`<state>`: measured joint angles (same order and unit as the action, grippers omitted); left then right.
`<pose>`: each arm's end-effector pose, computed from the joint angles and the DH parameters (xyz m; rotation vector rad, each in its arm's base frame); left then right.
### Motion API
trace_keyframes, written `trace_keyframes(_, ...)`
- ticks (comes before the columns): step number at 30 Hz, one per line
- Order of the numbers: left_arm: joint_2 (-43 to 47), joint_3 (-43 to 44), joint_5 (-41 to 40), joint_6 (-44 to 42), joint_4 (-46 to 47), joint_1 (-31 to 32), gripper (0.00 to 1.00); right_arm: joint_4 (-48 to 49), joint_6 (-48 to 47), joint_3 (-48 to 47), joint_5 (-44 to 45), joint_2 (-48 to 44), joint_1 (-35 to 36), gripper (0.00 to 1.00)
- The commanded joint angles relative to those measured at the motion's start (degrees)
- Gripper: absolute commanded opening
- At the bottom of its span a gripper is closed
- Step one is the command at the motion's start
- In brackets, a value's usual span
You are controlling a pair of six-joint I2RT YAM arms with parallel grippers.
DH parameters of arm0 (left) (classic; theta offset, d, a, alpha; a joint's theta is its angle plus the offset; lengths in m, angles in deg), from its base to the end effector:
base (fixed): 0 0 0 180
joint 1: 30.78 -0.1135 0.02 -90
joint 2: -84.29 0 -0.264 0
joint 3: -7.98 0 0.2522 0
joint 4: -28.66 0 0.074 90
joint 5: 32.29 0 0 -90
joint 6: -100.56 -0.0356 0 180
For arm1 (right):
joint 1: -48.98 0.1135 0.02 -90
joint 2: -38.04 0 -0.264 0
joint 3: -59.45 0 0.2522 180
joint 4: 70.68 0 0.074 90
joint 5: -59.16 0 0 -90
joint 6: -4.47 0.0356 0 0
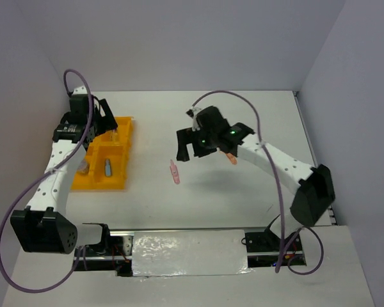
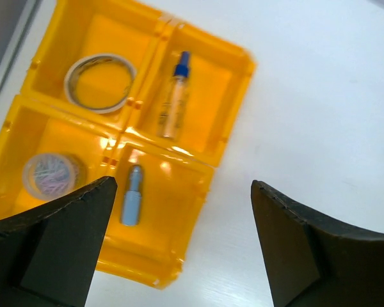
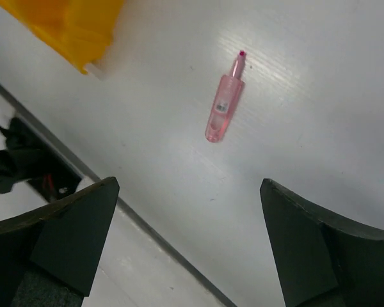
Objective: Sort the stationery into containers
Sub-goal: Place the pen in the storage box, then pick up the pen from the center of the board.
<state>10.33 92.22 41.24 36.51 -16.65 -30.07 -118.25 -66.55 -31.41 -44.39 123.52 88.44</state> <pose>0.2839 0.0066 0.3502 -0.6271 2.0607 0.0449 0.2501 0.2166 0.3274 -0.5537 2.3506 0.7718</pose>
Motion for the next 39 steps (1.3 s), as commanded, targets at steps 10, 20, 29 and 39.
trace_keyframes(10,6.53,4.76,22.18,2.96,-13.54,0.7,0.99,-6.98,6.24,-15.71,22.33,28.51,13.71,0.86)
trace_keyframes(20,8.21,3.52,26.14,1.03,-13.54,0.7,0.99,-4.52,7.74,-15.89,24.09,36.08,13.62,0.67)
trace_keyframes(29,6.45,4.76,26.57,-0.2,-13.36,0.7,0.99,-0.58,8.44,-8.43,23.82,34.07,14.68,0.45)
trace_keyframes(39,6.45,3.09,36.14,10.06,-4.94,0.78,0.99,9.54,4.58,3.44,22.94,20.28,14.33,0.0)
